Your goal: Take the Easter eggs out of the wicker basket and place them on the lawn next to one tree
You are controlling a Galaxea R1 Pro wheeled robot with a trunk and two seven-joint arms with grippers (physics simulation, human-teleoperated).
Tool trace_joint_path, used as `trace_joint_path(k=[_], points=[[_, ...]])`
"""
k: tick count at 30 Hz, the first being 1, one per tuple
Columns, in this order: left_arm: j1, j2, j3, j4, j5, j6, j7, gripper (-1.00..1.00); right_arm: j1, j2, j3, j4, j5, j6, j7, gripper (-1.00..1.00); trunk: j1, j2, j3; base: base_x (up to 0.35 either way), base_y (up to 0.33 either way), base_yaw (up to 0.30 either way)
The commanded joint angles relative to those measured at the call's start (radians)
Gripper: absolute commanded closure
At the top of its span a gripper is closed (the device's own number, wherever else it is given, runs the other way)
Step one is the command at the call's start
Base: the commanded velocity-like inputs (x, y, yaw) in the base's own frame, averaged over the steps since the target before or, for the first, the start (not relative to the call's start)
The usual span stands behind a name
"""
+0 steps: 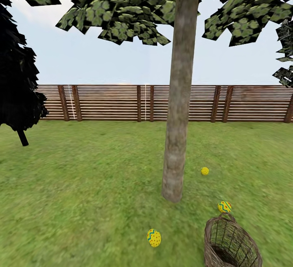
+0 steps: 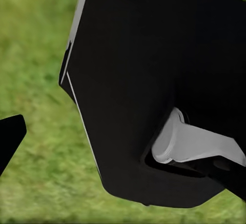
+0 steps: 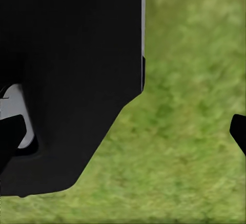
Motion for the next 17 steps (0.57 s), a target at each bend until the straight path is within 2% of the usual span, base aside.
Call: trace_joint_path(k=[1, 9, 17], points=[[0.000, 0.000, 0.009, -0.003, -0.008, 0.004, -0.002, -1.00, 0.000, 0.000, 0.006, 0.000, -0.011, -0.001, 0.000, -1.00, 0.000, 0.000, 0.000, 0.000, 0.000, 0.000], [0.001, 0.005, 0.013, -0.011, -0.004, 0.002, -0.001, -1.00, -0.001, -0.016, 0.005, -0.026, -0.011, -0.007, 0.001, -1.00, 0.000, 0.000, 0.000, 0.000, 0.000, 0.000], [0.001, 0.002, 0.013, -0.011, -0.002, 0.002, -0.001, -1.00, -0.001, -0.018, 0.003, -0.031, -0.011, -0.008, 0.001, -1.00, 0.000, 0.000, 0.000, 0.000, 0.000, 0.000]])
